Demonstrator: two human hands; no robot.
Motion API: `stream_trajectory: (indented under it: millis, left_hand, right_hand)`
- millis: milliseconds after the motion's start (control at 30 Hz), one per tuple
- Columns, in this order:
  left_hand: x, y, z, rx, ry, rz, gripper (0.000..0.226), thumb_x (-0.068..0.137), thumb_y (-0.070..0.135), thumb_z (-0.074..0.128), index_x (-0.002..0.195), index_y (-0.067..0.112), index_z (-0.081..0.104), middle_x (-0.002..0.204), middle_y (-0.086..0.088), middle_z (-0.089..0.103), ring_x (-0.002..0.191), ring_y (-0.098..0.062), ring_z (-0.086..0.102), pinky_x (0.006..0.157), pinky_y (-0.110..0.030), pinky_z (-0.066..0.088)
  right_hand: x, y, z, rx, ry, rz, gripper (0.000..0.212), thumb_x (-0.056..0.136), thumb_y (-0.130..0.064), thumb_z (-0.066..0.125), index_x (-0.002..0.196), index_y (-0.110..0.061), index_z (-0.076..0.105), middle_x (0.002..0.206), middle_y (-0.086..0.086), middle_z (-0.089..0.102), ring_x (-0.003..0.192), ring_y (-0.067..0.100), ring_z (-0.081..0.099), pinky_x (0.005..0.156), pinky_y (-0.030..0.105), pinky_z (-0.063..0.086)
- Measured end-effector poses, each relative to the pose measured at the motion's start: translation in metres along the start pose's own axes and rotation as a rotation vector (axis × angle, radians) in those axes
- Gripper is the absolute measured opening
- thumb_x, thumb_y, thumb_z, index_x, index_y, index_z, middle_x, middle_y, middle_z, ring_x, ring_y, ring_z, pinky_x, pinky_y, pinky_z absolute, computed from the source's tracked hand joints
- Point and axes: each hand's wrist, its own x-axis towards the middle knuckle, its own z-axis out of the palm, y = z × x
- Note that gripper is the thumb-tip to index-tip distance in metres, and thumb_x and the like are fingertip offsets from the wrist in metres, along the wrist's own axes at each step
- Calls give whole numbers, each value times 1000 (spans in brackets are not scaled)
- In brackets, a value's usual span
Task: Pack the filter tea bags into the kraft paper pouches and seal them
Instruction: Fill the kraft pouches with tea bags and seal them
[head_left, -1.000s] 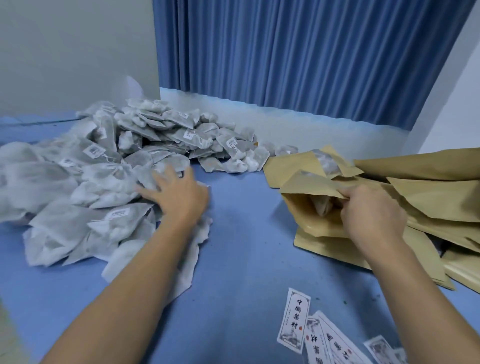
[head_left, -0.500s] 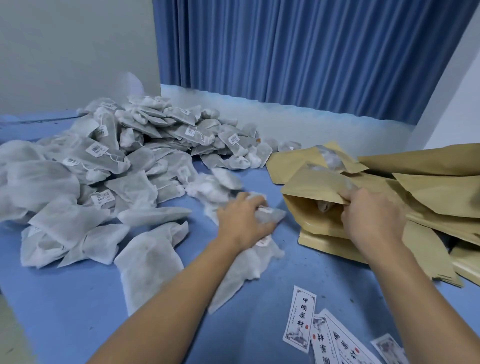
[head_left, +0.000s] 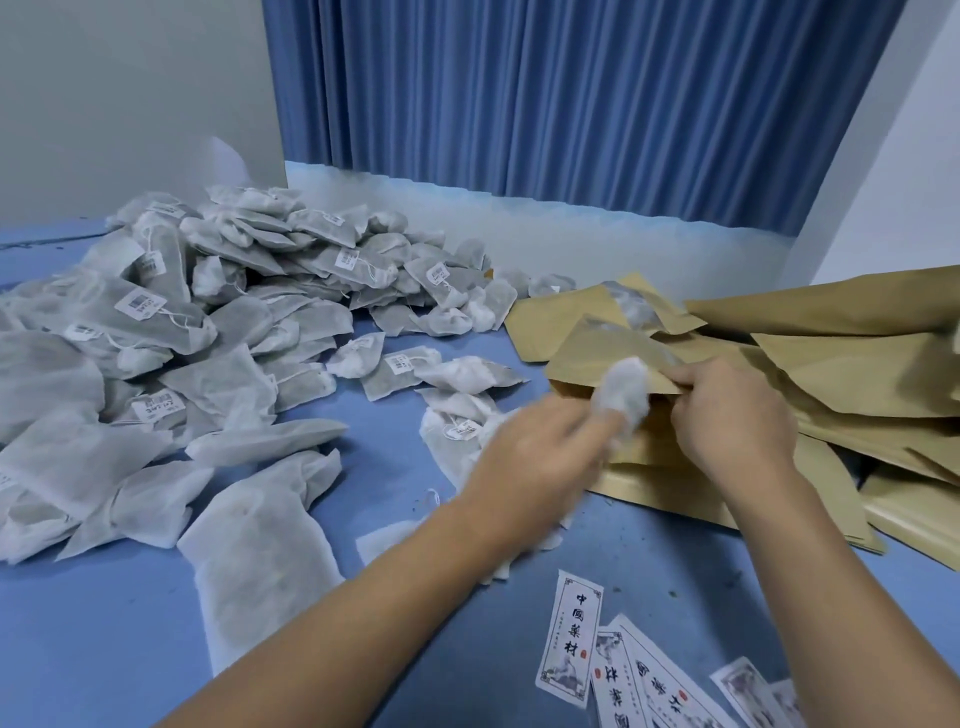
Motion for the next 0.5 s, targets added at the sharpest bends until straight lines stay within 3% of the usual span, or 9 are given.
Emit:
stream_trajectory:
  millis: [67,100,167,233,267,300,433,500]
  left_hand:
    - [3,13,25,109,-248,58,22,85,2,65,107,7,66,92,-13,55,81,-31,53,54,-39,42]
    - [6,17,39,105,-355,-15,21,88,4,64,108,7,66,96,-14,52,85,-32,52,54,-39,41]
    - [20,16,63,21,-482,-365,21,98,9,56,117,10,62,107,-13,52,97,-33,52,66,-42,44]
    - [42,7,78,-182,-370,-848,19,98,8,49,110,10,63,107,-12,60,97,-31,57,75,-39,46]
    - [49,2,83,-285,-252,-1014,19,96,7,47,105,7,64,105,-11,64,96,-30,59,76,-35,44]
    - [53,1,88,-329,-180,-1067,20,96,6,46,106,6,64,106,-12,65,98,-29,59,78,-33,43]
    - [36,30,91,-202,-398,-646,45,97,12,46,141,18,40,134,-11,47,125,-31,42,95,-41,43]
    - [27,41,78,-42,-352,-488,52,94,22,52,144,16,42,129,-7,55,120,-28,49,95,-42,44]
  right_hand:
    - [4,1,-4,39,-21,15,45,87,-11,52,116,-40,70,98,11,64,90,38,60,68,32,40]
    - [5,1,-7,52,-32,21,45,88,-11,52,113,-42,71,90,7,60,84,35,57,67,32,40]
    - [7,1,-9,55,-62,25,44,85,-9,52,105,-42,73,78,2,53,74,30,51,65,32,41]
    - [8,4,-9,68,-97,30,45,82,-10,51,103,-44,74,86,5,62,81,33,57,70,34,49]
    - [9,6,-8,67,-109,38,43,81,-12,52,105,-41,73,93,6,65,86,33,60,74,34,52]
    - [11,7,-5,54,-114,43,40,81,-13,54,108,-38,72,98,6,66,88,32,59,76,34,51]
    - [12,9,1,-59,-71,49,28,84,-15,55,102,-31,71,90,4,60,80,30,51,68,32,40]
    - [10,8,1,-85,-43,63,26,85,-19,57,105,-30,70,95,7,63,87,34,58,69,32,38]
